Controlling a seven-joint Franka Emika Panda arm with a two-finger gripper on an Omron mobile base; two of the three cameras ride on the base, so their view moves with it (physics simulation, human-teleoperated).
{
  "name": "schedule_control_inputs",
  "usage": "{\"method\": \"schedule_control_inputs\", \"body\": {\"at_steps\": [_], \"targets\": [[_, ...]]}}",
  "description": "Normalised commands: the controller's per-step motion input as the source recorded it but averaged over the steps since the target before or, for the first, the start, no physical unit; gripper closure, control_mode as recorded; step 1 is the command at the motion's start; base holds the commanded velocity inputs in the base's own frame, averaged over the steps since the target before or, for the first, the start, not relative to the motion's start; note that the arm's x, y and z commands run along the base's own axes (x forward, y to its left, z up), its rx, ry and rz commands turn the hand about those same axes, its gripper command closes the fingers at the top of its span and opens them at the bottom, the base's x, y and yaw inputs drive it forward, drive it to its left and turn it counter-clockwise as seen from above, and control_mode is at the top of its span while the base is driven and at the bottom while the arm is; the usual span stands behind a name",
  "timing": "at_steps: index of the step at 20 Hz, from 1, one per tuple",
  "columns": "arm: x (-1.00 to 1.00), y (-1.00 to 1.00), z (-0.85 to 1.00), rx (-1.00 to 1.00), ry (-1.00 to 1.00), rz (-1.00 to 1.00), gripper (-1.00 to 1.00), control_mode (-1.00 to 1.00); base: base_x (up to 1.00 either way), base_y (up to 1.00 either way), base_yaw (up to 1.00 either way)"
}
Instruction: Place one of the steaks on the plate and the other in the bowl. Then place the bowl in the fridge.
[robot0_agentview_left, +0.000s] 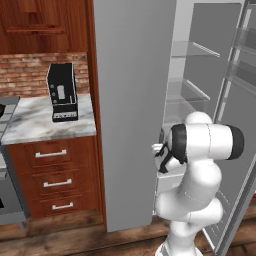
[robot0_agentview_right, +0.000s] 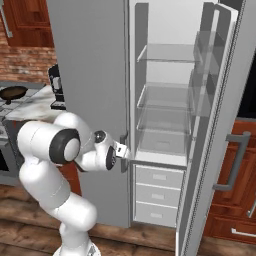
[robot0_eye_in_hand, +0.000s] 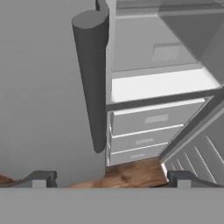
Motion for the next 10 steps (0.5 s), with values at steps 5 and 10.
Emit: {"method": "schedule_control_inputs", "body": {"at_steps": [5,10], "targets": [[0.61,0.04,-0.14,0.00,-0.01,0.02,-1.00,-1.00,0.00,0.00,0.00],[0.42,-0.03,-0.36,0.00,-0.10,0.00,-1.00,-1.00,0.00,0.00,0.00]]}}
